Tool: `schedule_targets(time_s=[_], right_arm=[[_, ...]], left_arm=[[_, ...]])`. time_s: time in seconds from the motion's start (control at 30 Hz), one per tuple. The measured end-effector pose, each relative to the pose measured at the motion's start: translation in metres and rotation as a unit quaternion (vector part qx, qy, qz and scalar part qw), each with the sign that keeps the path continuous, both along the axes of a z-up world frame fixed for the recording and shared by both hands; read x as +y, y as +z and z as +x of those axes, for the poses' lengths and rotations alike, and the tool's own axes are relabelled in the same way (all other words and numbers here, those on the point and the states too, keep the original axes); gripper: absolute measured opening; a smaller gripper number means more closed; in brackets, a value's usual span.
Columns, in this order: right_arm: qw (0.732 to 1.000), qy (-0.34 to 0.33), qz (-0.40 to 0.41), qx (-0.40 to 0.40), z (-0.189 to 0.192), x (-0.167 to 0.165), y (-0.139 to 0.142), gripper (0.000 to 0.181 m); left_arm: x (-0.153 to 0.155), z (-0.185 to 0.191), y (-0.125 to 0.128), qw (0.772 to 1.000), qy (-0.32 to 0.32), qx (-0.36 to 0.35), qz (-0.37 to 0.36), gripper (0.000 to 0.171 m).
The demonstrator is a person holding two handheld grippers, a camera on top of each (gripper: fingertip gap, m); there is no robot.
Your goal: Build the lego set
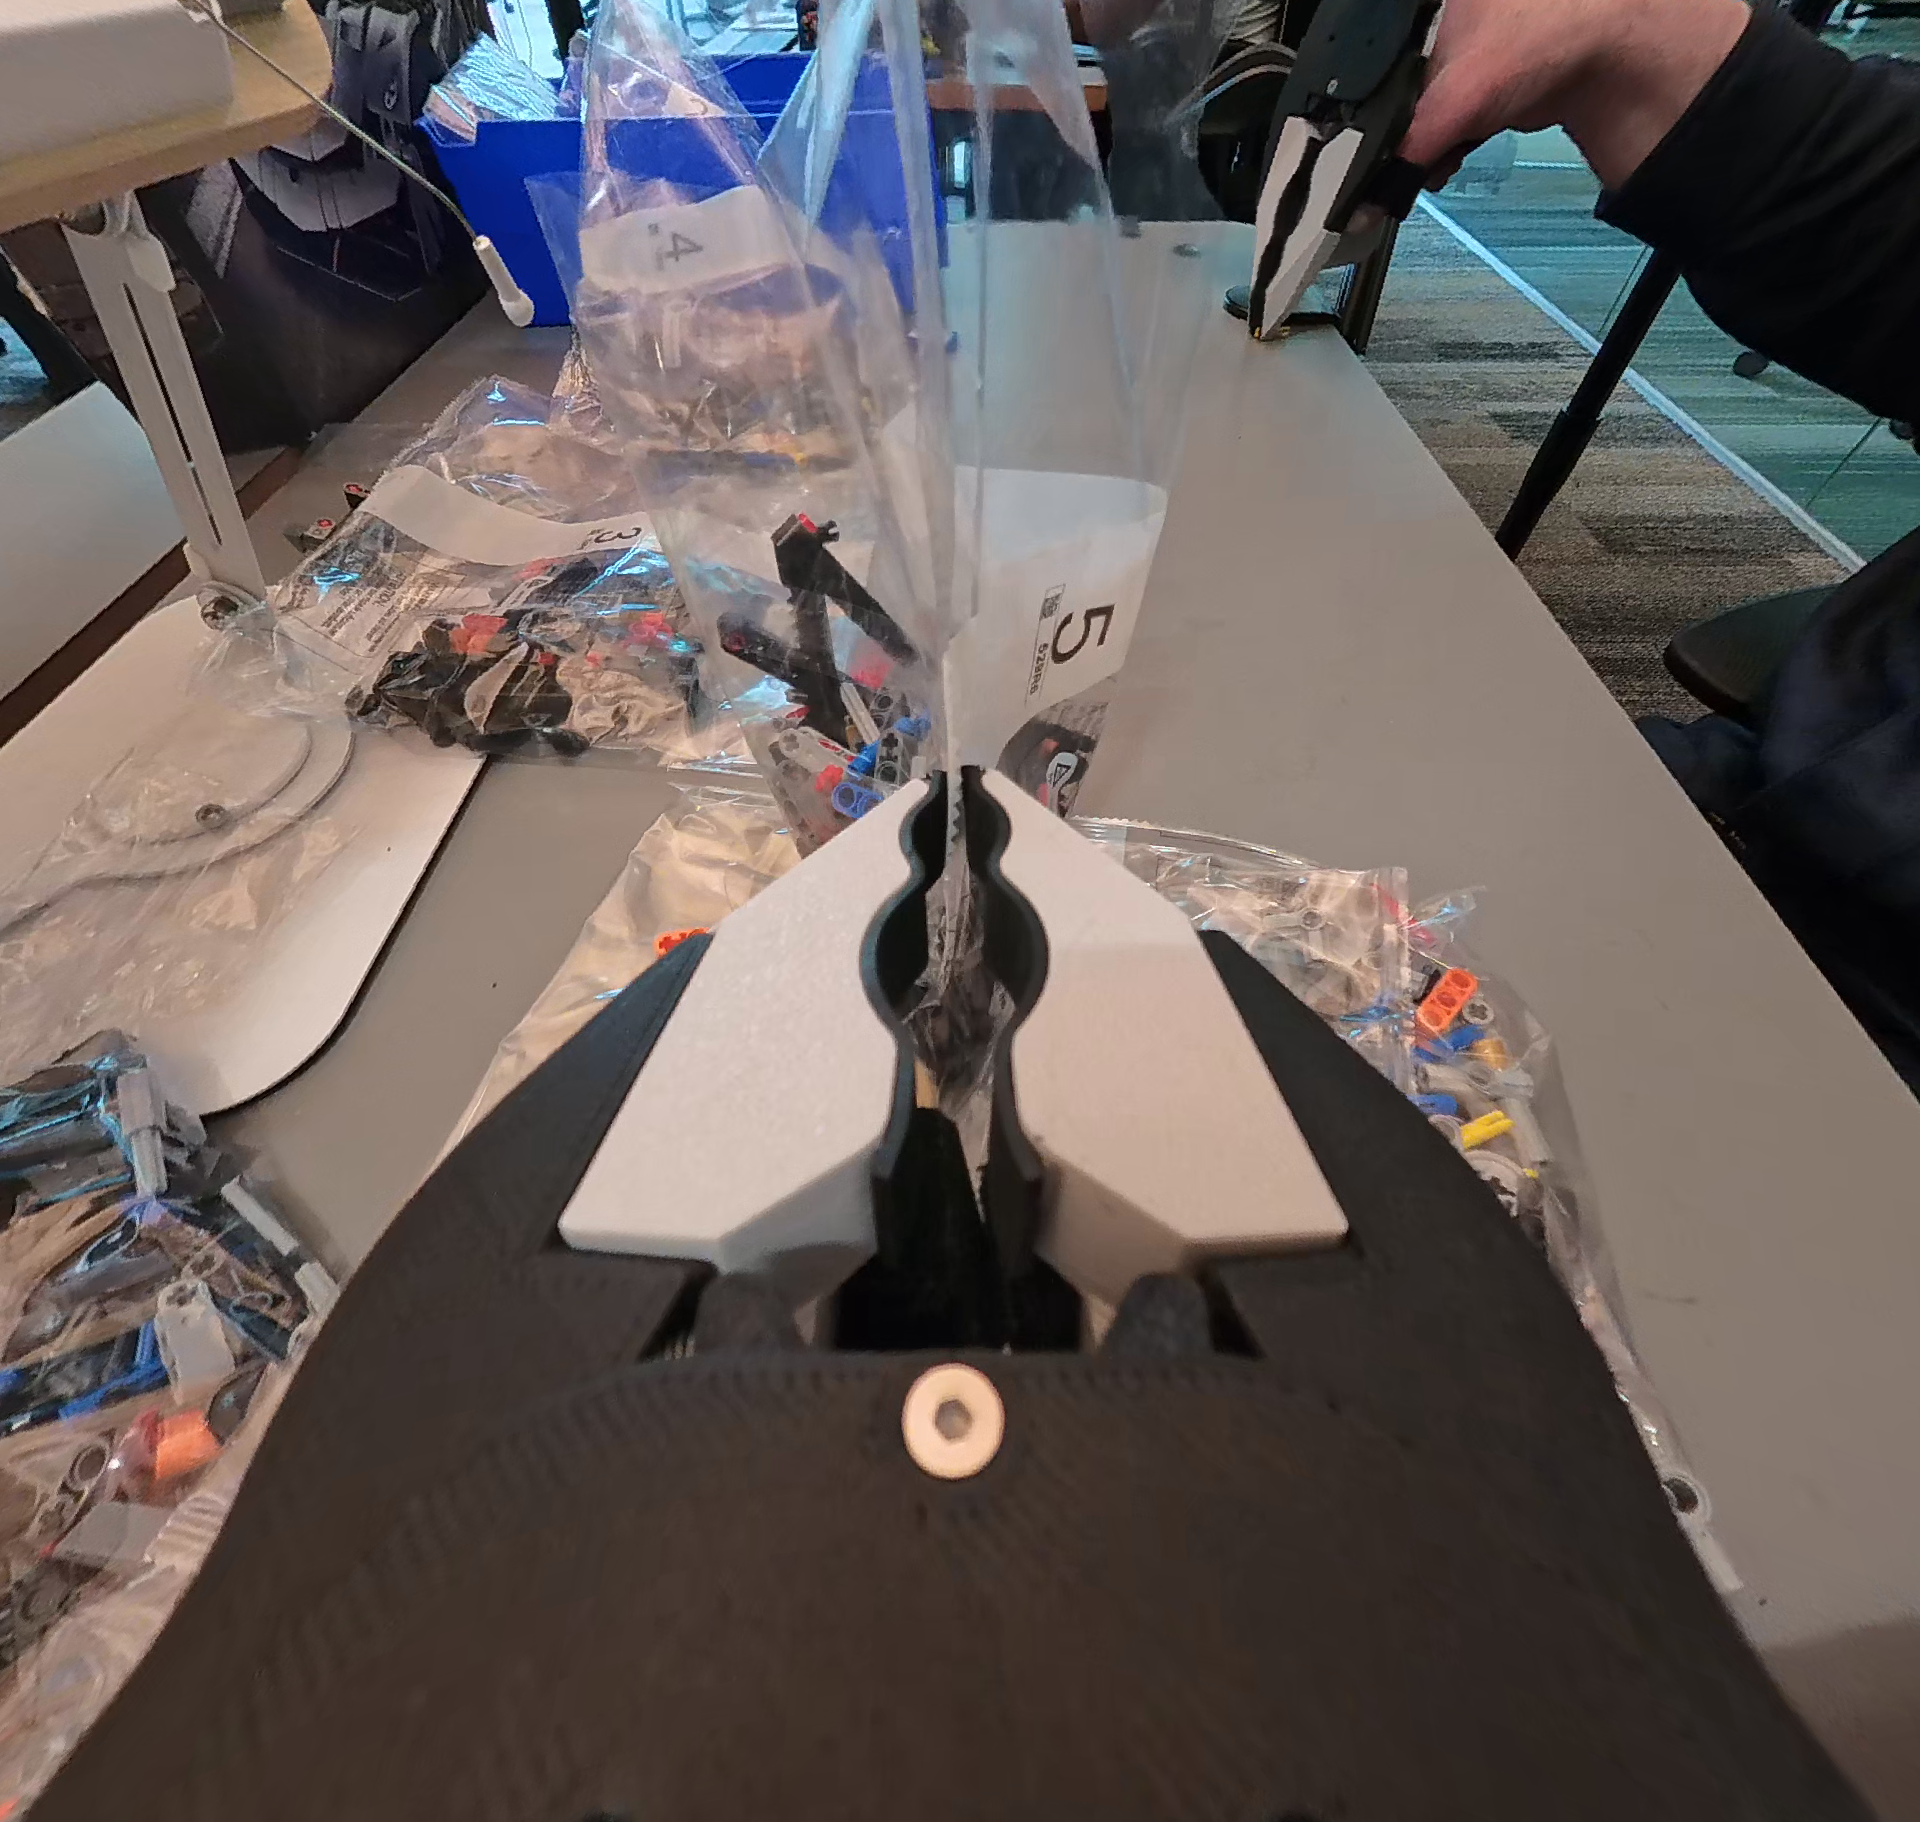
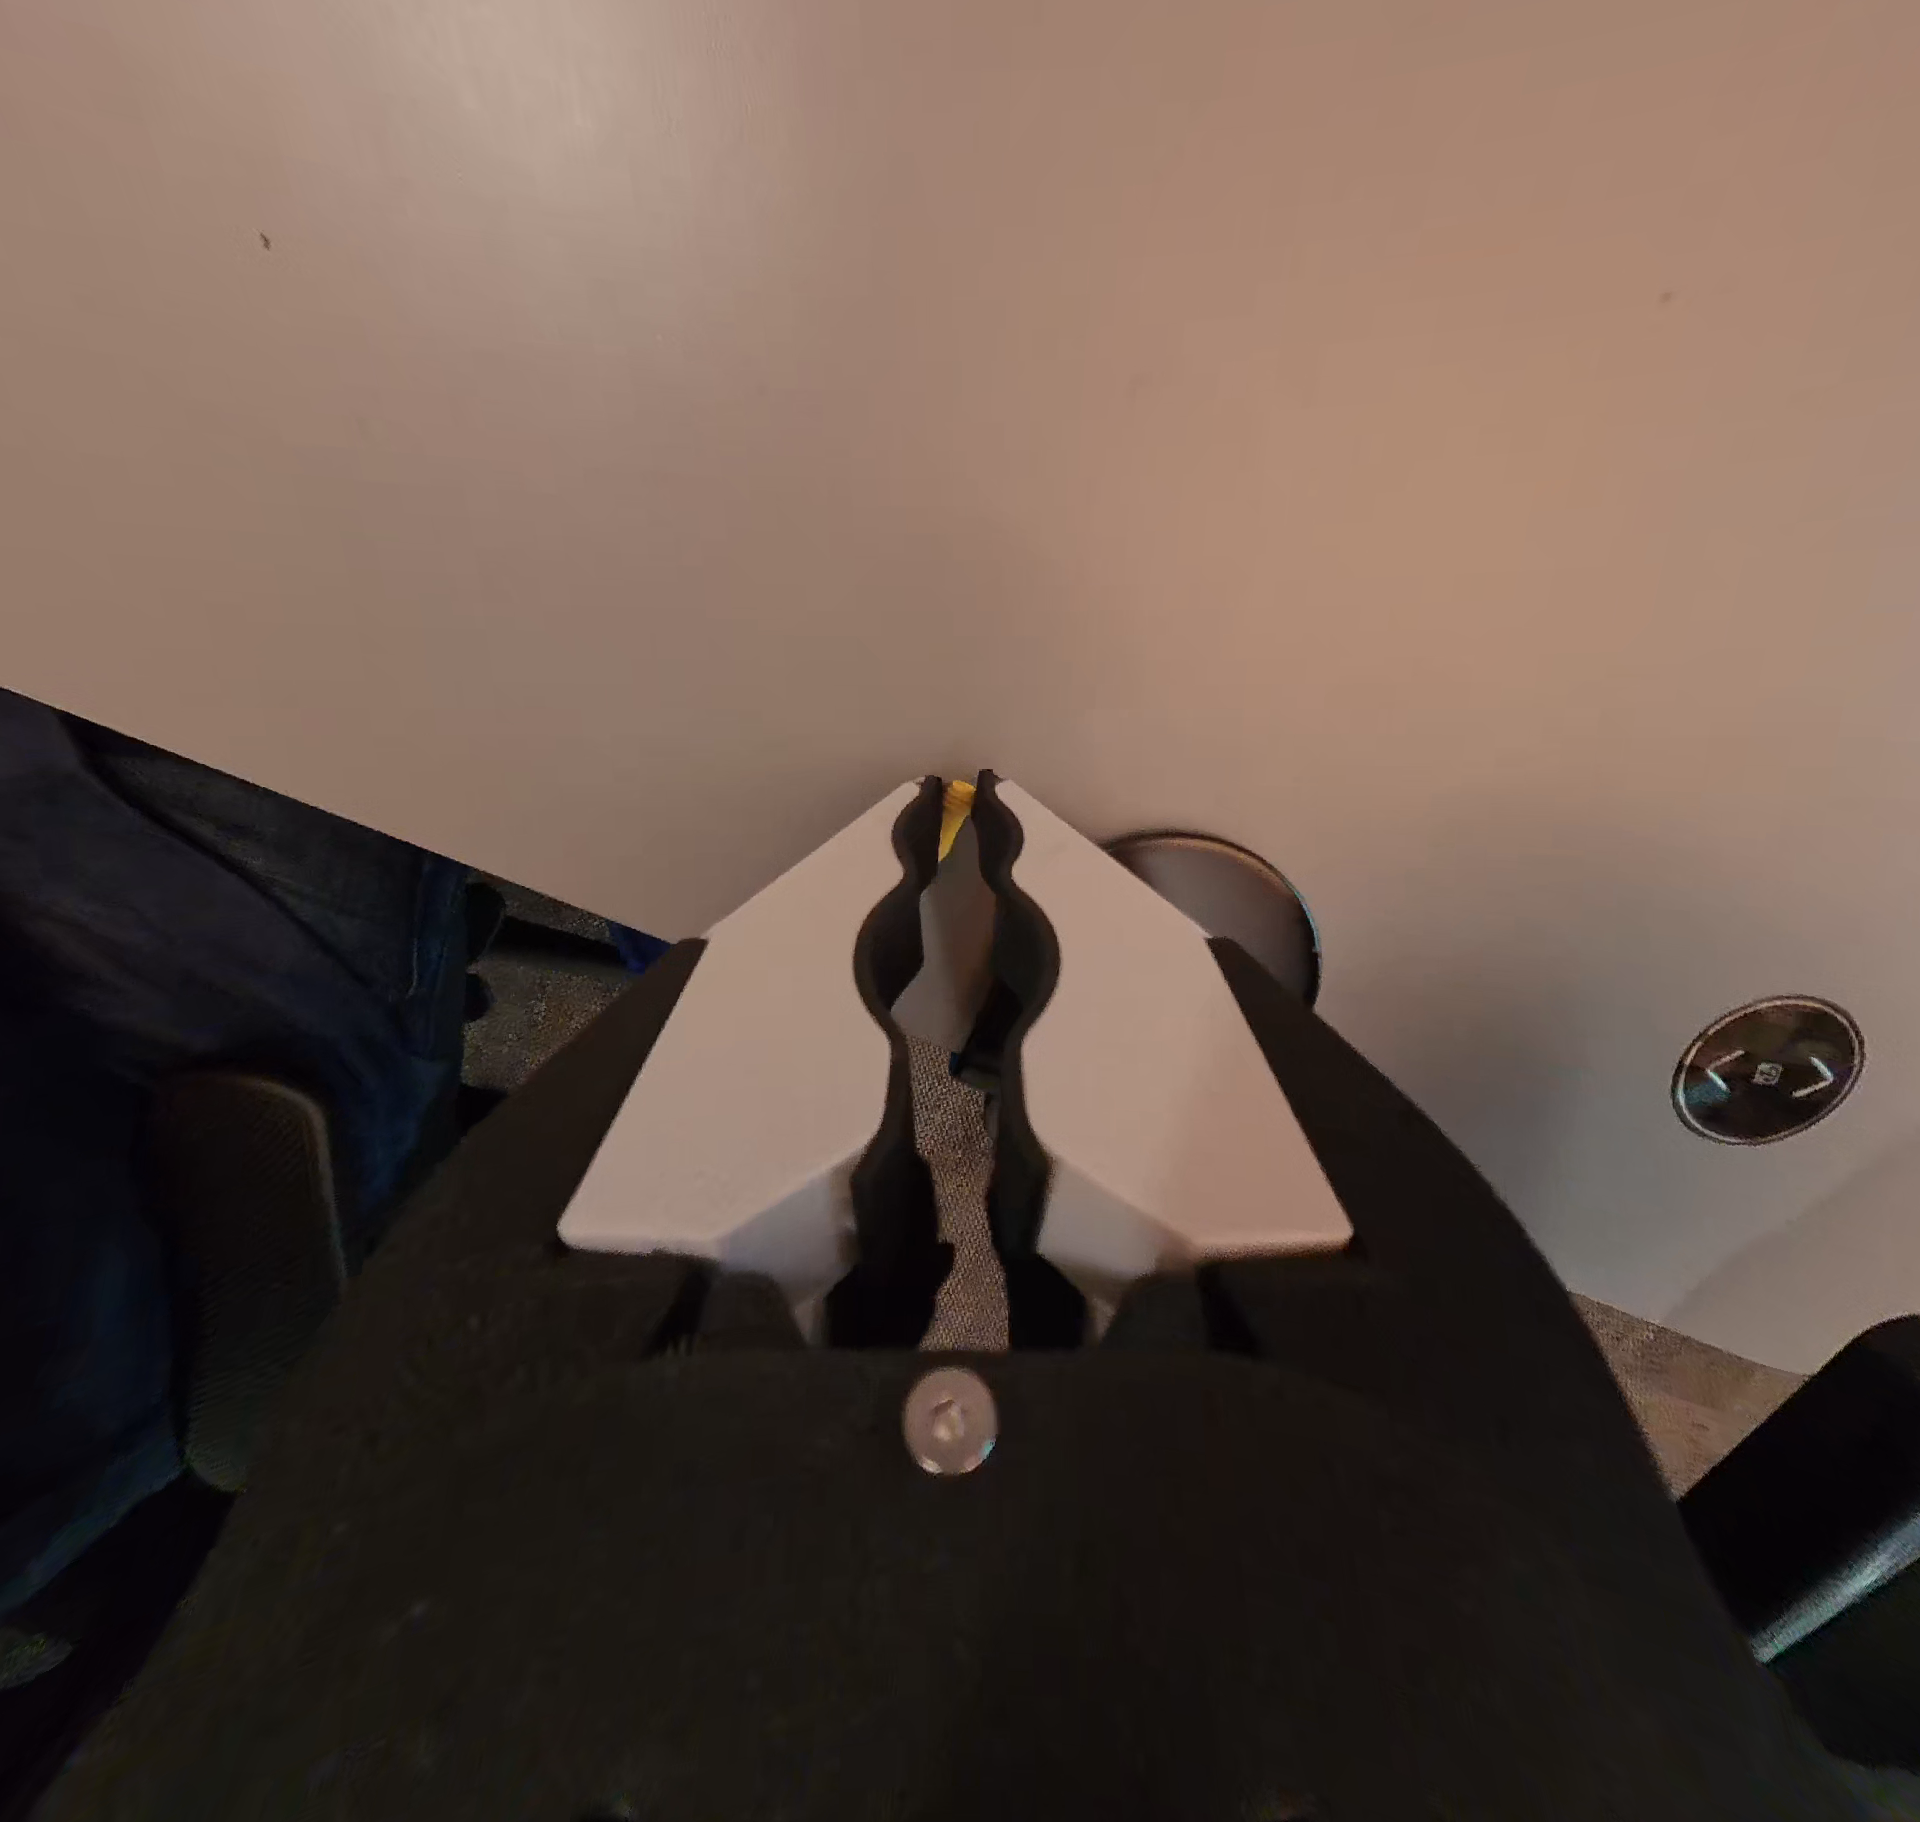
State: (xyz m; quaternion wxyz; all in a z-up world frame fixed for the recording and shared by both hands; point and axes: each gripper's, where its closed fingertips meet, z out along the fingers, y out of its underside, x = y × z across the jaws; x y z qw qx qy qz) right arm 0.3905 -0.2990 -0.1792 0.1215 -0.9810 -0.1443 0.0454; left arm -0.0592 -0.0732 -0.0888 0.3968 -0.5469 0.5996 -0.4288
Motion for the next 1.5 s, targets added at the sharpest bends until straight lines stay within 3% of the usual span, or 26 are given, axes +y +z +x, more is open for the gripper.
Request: schedule_targets(time_s=[0.33, 0.63, 0.93, 1.27, 1.5], right_arm=[[0.998, 0.04, 0.036, 0.028, -0.022, 0.031, 0.0, 0.004], [0.986, 0.114, 0.088, 0.086, -0.085, 0.076, 0.008, 0.003], [0.946, 0.214, 0.162, 0.184, -0.18, 0.125, 0.055, 0.003], [0.904, 0.267, 0.229, 0.244, -0.237, 0.159, 0.111, 0.003], [0.867, 0.304, 0.284, 0.274, -0.291, 0.189, 0.156, 0.003]], left_arm=[[0.0, 0.001, 0.0, 1.0, -0.001, 0.0, 0.001, 0.002], [0.0, 0.001, 0.0, 1.0, 0.0, 0.0, 0.002, 0.002], [0.0, 0.002, 0.002, 1.0, 0.003, 0.003, 0.008, 0.002], [-0.002, 0.007, 0.007, 1.0, 0.007, 0.001, 0.017, 0.012], [-0.006, 0.01, 0.008, 1.0, -0.001, 0.001, 0.023, 0.009]])
